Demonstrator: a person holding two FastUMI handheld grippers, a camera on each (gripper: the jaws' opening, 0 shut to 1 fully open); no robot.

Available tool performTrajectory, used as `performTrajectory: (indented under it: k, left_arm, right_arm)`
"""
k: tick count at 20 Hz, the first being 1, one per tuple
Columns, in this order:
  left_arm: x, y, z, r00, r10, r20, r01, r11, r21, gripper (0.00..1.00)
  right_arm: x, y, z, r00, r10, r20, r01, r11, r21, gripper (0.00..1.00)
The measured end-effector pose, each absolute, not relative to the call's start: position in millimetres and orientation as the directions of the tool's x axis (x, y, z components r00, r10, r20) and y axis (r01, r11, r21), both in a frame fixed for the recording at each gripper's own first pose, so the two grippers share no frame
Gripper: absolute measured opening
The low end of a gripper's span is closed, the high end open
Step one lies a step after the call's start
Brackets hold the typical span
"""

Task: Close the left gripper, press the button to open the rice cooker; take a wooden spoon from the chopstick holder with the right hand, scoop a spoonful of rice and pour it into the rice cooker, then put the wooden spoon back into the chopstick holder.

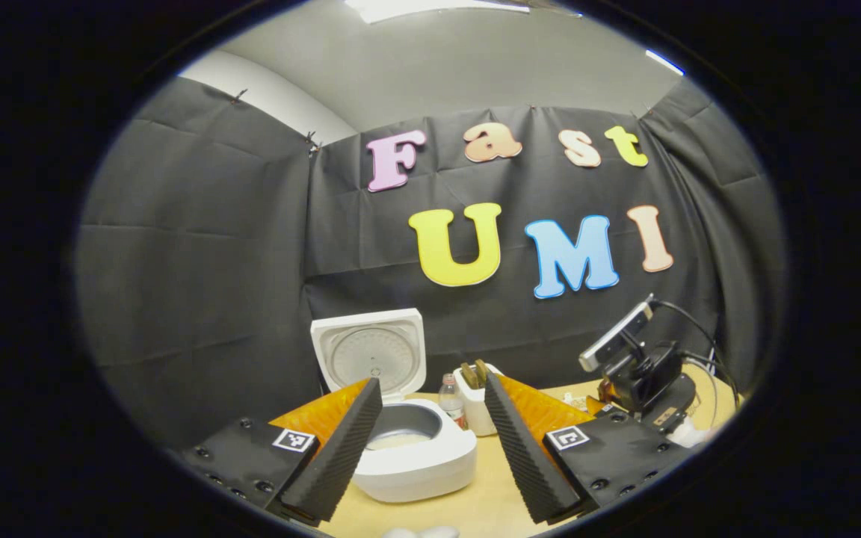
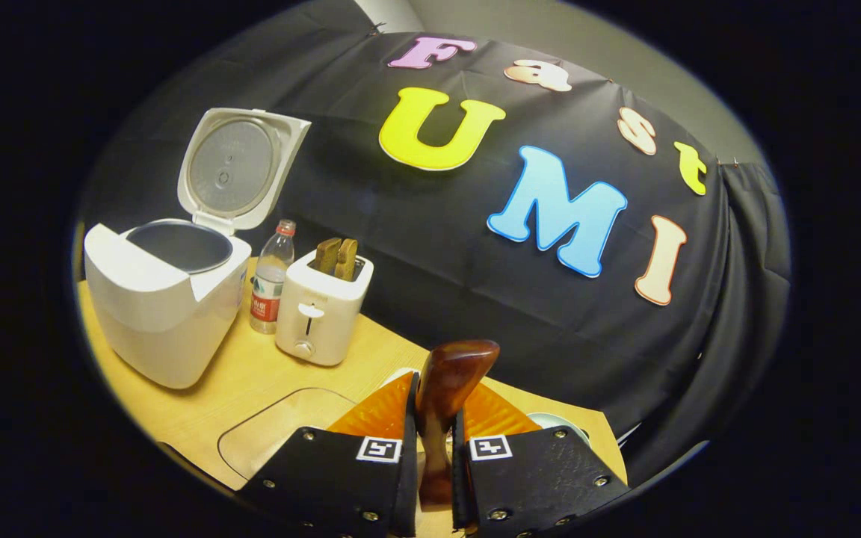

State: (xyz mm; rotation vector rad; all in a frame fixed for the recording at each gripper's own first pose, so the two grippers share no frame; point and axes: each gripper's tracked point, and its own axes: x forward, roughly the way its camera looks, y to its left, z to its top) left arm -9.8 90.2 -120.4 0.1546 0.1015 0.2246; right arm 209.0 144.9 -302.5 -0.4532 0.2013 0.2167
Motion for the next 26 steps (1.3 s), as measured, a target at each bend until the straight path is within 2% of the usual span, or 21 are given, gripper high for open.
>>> performTrajectory:
  k: [7, 13, 19, 24, 26]
  left_arm:
    - [-6.4, 96.7, -129.9, 0.967, 0.234, -0.097, -0.215, 0.961, 0.174, 0.96]
    - [-3.5, 105.2, -131.0, 0.966, 0.239, -0.102, -0.219, 0.961, 0.17, 0.96]
    - [-2.5, 112.8, -136.1, 0.964, 0.241, -0.112, -0.221, 0.961, 0.168, 0.96]
    - [-1.1, 115.3, -132.2, 0.965, 0.24, -0.106, -0.219, 0.959, 0.177, 0.96]
    - [0.3, 114.2, -130.0, 0.965, 0.238, -0.107, -0.218, 0.96, 0.175, 0.96]
  right_arm:
    - [202.8, 165.5, -351.8, 0.93, 0.166, -0.328, -0.291, 0.878, -0.38, 0.19]
    - [198.6, 185.0, -359.6, 0.906, 0.197, -0.376, -0.287, 0.936, -0.202, 0.19]
    - [195.9, 202.9, -349.7, 0.867, 0.284, -0.409, -0.255, 0.959, 0.126, 0.19]
    - [194.0, 208.3, -349.8, 0.835, 0.372, -0.404, -0.203, 0.893, 0.402, 0.19]
    - [197.2, 194.2, -353.8, 0.829, 0.383, -0.408, -0.134, 0.843, 0.521, 0.19]
